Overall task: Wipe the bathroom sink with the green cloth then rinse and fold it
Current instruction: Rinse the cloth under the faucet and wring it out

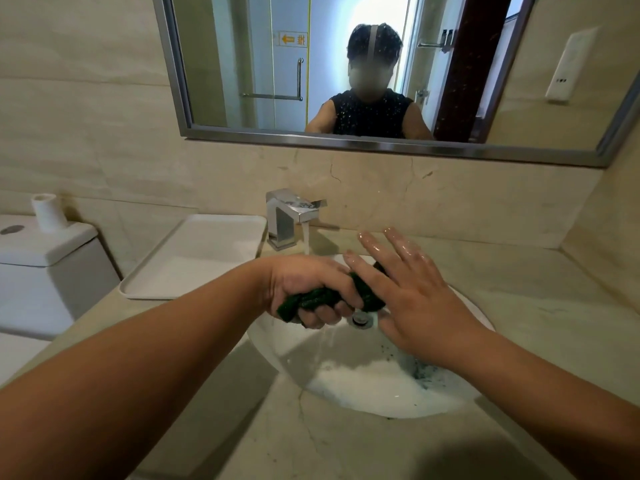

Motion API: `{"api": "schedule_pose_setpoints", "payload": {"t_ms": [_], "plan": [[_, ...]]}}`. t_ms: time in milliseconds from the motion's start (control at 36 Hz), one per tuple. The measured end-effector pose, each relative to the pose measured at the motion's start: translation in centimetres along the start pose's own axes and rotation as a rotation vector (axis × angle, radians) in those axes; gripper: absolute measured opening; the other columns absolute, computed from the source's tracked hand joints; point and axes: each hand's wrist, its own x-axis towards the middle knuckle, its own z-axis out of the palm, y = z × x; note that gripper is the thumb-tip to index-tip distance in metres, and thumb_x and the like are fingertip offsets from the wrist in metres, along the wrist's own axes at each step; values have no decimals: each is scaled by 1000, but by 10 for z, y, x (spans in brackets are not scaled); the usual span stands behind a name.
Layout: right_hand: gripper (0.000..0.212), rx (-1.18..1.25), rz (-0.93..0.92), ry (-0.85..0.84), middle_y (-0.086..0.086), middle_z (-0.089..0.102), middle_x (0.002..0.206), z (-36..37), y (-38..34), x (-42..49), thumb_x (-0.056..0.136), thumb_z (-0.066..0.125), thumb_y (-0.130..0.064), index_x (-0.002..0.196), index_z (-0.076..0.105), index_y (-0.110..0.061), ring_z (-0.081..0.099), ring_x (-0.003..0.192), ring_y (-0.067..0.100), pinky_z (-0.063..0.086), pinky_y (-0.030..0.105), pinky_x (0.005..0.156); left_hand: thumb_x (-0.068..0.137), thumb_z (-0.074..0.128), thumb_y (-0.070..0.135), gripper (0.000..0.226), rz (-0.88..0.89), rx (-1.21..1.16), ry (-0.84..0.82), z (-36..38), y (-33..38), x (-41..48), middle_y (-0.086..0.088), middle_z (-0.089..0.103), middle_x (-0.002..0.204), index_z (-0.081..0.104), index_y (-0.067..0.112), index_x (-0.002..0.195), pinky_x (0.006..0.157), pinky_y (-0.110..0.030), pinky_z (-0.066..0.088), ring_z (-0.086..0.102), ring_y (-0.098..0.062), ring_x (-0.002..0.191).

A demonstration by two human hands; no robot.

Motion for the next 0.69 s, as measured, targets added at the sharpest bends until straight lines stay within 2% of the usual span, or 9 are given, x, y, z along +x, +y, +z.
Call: {"api": "schedule_pose_setpoints", "payload": {"t_ms": [83, 139, 194, 278, 361, 417, 500, 611, 694], "plan": [[83, -26, -79, 96, 12, 50, 151, 7, 3, 9, 87, 69, -31, 158, 29, -17, 49, 139, 37, 40, 58, 114, 100, 58, 1, 11, -64, 212, -69, 16, 9, 4, 1, 56, 66, 55, 2, 111, 40, -18, 35, 50, -6, 47], [85, -44, -66, 45, 9, 68, 115, 4, 3, 15, 84, 69, -33, 157, 26, -19, 68, 99, 32, 58, 48, 80, 99, 64, 0, 8, -77, 359, 41, 25, 11, 6, -1, 57, 60, 60, 2, 92, 39, -21, 36, 49, -10, 44], [83, -90, 15, -139, 2, 69, 105, 0, 0, 21, 87, 66, -33, 155, 20, -26, 68, 87, 28, 56, 41, 62, 94, 71, 4, 22, -95, 508, 225, 30, 10, 9, -2, 57, 57, 61, 7, 75, 40, -23, 38, 49, -13, 44], [51, -93, 151, -406, -1, 67, 98, 2, -7, 28, 93, 58, -30, 141, 38, -27, 67, 82, 27, 56, 40, 64, 89, 76, 12, 21, -154, 899, 484, 39, 4, 20, -2, 57, 62, 61, 12, 74, 46, -25, 42, 51, -15, 49], [22, 131, 316, -596, 1, 63, 87, 8, -11, 33, 92, 59, -27, 113, 55, -22, 62, 75, 22, 51, 38, 62, 88, 72, 23, 25, -168, 1259, 651, 43, -7, 31, -2, 54, 63, 58, 14, 70, 53, -30, 40, 50, -20, 54], [7, 290, 399, -666, 2, 61, 77, 13, -8, 36, 86, 62, -21, 92, 60, -17, 55, 64, 20, 42, 36, 56, 87, 70, 25, 15, -129, 1297, 704, 43, -12, 32, -3, 59, 67, 63, 14, 80, 53, -30, 40, 54, -22, 59], [12, 475, 521, -752, 4, 49, 62, 12, -1, 37, 77, 66, -14, 71, 55, -13, 43, 53, 22, 33, 33, 51, 86, 72, 27, 19, -35, 1343, 783, 42, -18, 30, 2, 65, 81, 60, 23, 99, 53, -29, 42, 60, -18, 68], [13, 593, 608, -728, 6, 60, 70, 2, 10, 37, 77, 73, -13, 85, 62, -16, 53, 54, 20, 42, 31, 48, 89, 72, 31, 25, 108, 1376, 815, 39, -19, 34, 3, 63, 87, 53, 31, 104, 59, -32, 45, 63, -20, 78], [54, 652, 660, -571, 5, 71, 98, -13, 13, 40, 79, 77, -14, 127, 57, -26, 70, 66, 22, 55, 35, 53, 92, 71, 31, 13, 155, 1114, 801, 33, -10, 34, 2, 67, 82, 60, 28, 99, 57, -27, 48, 64, -13, 69]]}}
